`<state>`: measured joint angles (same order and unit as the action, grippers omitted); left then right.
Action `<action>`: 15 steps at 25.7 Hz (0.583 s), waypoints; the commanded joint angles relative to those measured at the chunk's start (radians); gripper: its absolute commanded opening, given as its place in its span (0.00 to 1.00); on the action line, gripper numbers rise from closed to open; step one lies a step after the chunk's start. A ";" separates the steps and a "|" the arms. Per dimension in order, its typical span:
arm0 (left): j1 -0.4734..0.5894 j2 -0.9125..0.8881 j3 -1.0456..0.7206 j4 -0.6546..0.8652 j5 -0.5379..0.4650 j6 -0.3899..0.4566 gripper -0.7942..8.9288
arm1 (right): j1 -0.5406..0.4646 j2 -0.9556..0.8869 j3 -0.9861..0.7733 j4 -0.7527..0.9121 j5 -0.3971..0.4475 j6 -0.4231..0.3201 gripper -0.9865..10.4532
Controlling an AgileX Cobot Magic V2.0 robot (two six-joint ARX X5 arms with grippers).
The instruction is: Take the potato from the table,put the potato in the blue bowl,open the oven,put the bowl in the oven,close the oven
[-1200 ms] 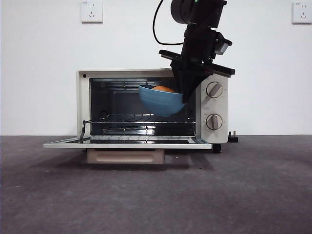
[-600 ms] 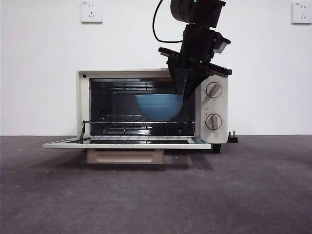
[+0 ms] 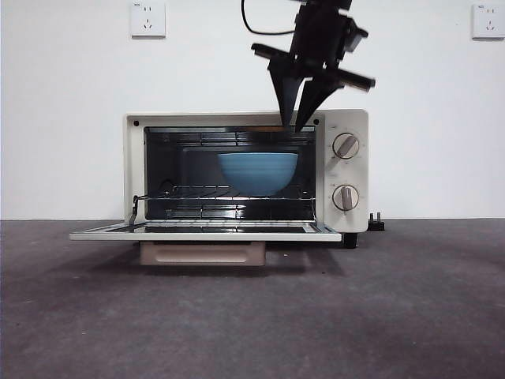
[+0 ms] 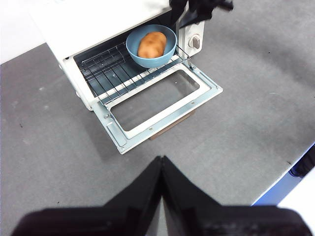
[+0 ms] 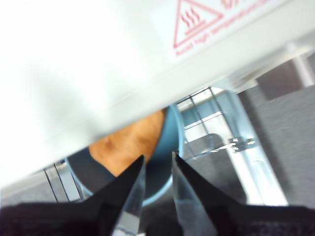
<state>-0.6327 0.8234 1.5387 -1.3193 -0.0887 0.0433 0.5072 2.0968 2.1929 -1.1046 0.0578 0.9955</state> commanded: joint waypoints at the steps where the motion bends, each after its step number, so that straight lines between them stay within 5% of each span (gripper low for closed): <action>1: -0.003 0.003 -0.002 0.003 -0.002 -0.010 0.08 | 0.018 0.004 0.066 -0.052 0.039 -0.109 0.17; 5: -0.003 0.019 -0.002 0.003 -0.019 -0.011 0.08 | 0.057 -0.002 0.172 -0.151 0.159 -0.285 0.07; 10: -0.003 0.066 -0.002 0.003 -0.096 -0.010 0.08 | 0.123 -0.025 0.274 -0.268 0.366 -0.475 0.08; 15: -0.003 0.137 -0.003 0.004 -0.147 -0.004 0.08 | 0.173 -0.100 0.277 -0.271 0.384 -0.628 0.08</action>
<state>-0.6327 0.9501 1.5387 -1.3190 -0.2317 0.0410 0.6754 2.0148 2.4664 -1.3563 0.4355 0.4572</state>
